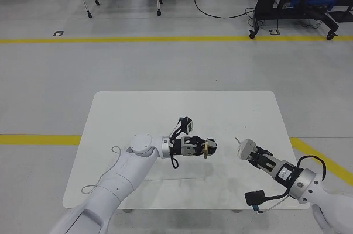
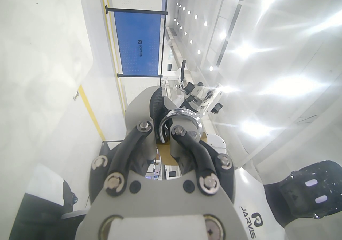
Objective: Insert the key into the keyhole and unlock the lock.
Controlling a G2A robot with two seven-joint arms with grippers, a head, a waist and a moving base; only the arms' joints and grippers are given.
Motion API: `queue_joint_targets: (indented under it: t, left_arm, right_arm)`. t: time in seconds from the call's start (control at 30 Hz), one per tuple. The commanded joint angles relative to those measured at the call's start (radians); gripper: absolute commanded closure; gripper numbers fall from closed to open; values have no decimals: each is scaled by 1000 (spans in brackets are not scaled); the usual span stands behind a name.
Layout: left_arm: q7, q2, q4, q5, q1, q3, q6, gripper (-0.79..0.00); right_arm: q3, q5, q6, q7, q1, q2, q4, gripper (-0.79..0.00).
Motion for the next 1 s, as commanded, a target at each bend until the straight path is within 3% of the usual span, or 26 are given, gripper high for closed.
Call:
queue_joint_targets:
  t: [0.0, 0.33, 0.53, 0.7, 0.97]
  left_arm:
    - [13, 1, -7, 23, -5, 1, -17, 0]
    - [49, 3, -25, 46, 2, 3, -11, 0]
    - [120, -4, -88, 115, -21, 28, 105, 0]
    - [125, -38, -56, 85, -75, 71, 179, 0]
    - [27, -127, 133, -70, -165, 130, 205, 0]
  right_arm:
    - [0, 0, 0, 0, 0, 0, 0, 0]
    - [0, 0, 0, 0, 0, 0, 0, 0]
    - [46, 0, -20, -65, 12, 16, 57, 0]
    - [119, 0, -28, -105, -13, 60, 86, 0]
    - [198, 0, -52, -95, -93, 90, 76, 0]
